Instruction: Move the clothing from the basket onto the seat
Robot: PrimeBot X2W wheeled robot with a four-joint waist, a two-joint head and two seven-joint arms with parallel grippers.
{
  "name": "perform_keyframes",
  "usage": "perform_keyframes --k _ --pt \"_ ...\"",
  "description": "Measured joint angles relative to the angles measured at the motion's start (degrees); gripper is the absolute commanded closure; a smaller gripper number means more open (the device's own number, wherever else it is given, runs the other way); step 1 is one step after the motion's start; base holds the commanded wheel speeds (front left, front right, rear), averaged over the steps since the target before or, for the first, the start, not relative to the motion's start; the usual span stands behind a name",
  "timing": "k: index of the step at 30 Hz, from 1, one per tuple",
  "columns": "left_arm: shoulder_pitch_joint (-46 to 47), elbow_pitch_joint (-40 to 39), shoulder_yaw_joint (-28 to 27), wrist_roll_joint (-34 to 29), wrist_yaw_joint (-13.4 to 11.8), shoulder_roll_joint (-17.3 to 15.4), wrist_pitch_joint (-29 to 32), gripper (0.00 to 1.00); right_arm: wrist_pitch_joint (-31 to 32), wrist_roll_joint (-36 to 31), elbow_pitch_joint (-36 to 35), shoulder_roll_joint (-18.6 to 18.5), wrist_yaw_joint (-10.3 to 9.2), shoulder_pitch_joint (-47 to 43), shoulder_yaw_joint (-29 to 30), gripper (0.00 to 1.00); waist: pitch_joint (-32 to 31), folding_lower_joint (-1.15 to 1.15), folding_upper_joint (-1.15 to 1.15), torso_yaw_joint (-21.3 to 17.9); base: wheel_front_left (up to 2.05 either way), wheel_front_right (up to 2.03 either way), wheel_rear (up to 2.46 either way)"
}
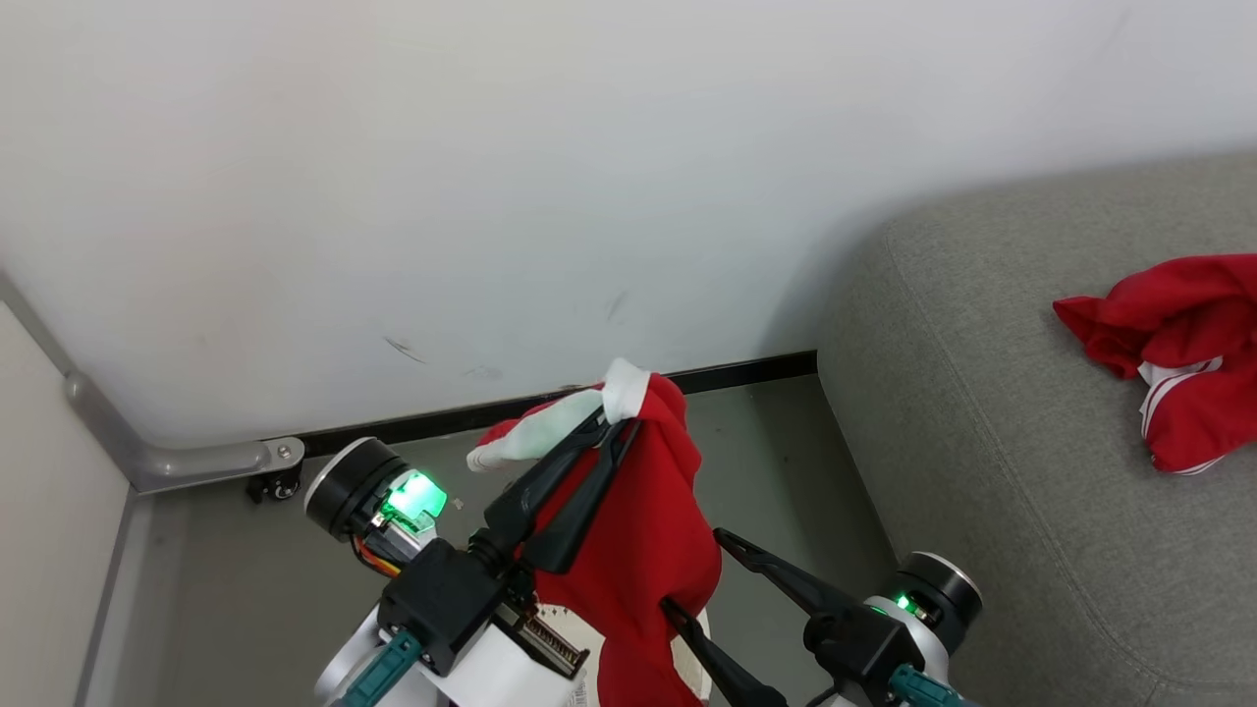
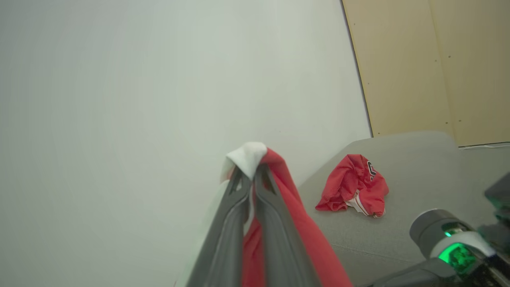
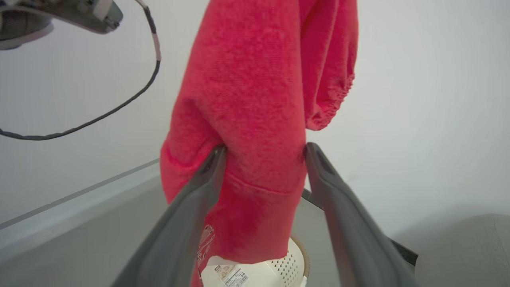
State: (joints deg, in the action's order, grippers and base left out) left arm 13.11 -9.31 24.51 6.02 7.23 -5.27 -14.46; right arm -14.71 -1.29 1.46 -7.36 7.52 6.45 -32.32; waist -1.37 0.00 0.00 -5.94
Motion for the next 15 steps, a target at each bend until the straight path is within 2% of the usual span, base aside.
perform_keyframes --k 15 --pt "0.58 -0.60 5.95 0.00 0.05 0.05 0.00 1.00 0.00 0.00 4.79 1.32 0.00 3.33 -3.13 0.00 -0.19 0.00 0.00 1.34 0.00 0.00 0.00"
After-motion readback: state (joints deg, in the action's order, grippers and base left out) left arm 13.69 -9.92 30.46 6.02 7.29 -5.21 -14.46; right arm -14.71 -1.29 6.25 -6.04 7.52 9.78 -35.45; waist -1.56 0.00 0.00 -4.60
